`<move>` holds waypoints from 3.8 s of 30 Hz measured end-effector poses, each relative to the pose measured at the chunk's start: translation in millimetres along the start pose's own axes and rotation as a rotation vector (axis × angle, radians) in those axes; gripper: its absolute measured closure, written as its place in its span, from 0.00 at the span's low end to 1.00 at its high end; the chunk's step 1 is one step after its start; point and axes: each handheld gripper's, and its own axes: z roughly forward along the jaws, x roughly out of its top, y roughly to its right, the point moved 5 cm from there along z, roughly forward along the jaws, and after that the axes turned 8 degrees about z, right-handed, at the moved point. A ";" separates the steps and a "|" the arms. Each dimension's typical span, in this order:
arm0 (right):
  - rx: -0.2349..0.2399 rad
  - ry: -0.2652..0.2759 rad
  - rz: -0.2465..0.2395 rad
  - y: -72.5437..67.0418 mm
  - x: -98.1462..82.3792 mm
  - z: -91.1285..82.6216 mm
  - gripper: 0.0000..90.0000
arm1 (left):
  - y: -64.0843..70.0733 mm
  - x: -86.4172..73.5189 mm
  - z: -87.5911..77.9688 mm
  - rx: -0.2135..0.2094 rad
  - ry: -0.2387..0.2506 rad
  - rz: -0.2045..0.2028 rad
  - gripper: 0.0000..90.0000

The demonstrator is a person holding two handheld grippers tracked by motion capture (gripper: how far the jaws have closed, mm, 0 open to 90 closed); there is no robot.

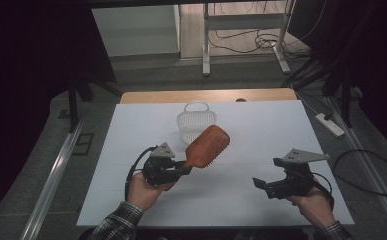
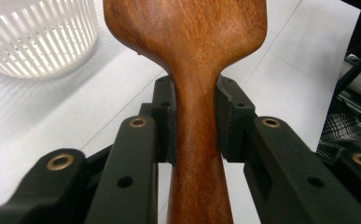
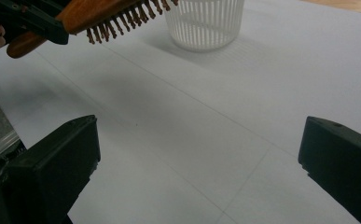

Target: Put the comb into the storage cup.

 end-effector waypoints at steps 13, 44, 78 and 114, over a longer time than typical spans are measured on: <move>0.050 0.016 0.028 -12.2 17.1 17.7 0.00 | 0.9 2.5 -0.2 0.014 0.029 -0.002 0.80; 0.133 0.006 0.068 -36.5 50.1 61.6 0.00 | 8.2 6.8 -1.1 -0.008 0.069 0.016 0.80; 0.195 -0.021 0.215 -50.9 76.8 98.6 0.00 | 12.9 10.5 -2.5 -0.014 0.109 0.023 0.80; 0.375 0.048 0.444 -43.5 83.7 99.2 0.42 | 14.6 9.9 3.2 -0.005 0.101 0.030 0.80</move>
